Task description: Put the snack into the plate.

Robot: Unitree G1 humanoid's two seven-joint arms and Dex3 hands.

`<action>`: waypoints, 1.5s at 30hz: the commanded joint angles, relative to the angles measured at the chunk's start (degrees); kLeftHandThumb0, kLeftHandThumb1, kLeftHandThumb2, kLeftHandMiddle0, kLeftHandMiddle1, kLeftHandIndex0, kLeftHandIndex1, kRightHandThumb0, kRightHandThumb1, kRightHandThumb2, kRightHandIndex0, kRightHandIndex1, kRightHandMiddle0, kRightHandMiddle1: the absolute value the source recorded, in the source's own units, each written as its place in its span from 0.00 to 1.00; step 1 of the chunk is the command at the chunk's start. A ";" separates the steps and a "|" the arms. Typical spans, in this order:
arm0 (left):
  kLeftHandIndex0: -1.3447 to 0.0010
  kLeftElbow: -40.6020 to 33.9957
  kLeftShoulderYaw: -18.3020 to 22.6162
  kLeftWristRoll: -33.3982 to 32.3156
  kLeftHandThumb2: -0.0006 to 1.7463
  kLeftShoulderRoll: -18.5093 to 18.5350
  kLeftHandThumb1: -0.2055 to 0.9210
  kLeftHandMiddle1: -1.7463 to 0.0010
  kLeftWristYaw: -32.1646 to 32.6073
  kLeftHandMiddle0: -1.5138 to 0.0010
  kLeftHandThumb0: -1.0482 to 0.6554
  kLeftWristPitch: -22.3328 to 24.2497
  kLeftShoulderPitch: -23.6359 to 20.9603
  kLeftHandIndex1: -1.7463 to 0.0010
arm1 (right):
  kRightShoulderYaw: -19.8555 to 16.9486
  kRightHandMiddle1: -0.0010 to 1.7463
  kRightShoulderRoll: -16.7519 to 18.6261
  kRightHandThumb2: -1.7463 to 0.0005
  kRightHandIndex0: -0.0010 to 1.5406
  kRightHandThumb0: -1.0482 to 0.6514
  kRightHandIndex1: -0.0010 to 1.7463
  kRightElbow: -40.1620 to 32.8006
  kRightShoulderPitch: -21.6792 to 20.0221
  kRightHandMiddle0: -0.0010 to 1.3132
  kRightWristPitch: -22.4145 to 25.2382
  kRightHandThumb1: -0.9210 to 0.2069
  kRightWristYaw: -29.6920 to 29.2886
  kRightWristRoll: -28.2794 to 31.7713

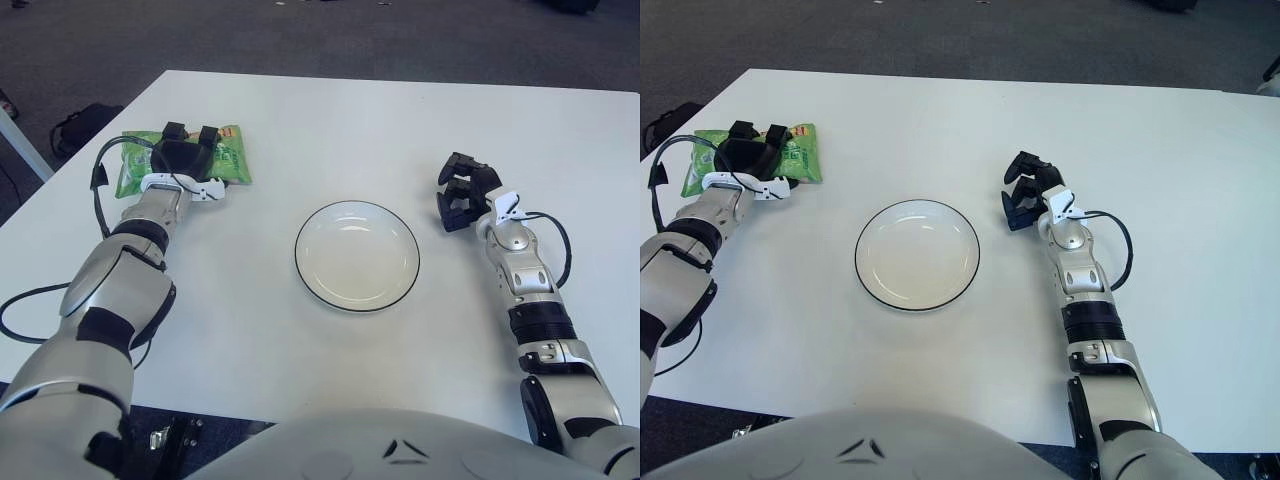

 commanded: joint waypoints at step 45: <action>0.50 -41.42 12.55 -4.82 0.99 4.69 0.12 0.03 2.13 0.40 0.61 -22.99 0.03 0.00 | 3.47 0.82 -1.13 0.04 0.59 0.61 1.00 8.73 1.49 0.65 1.80 0.90 7.97 -1.78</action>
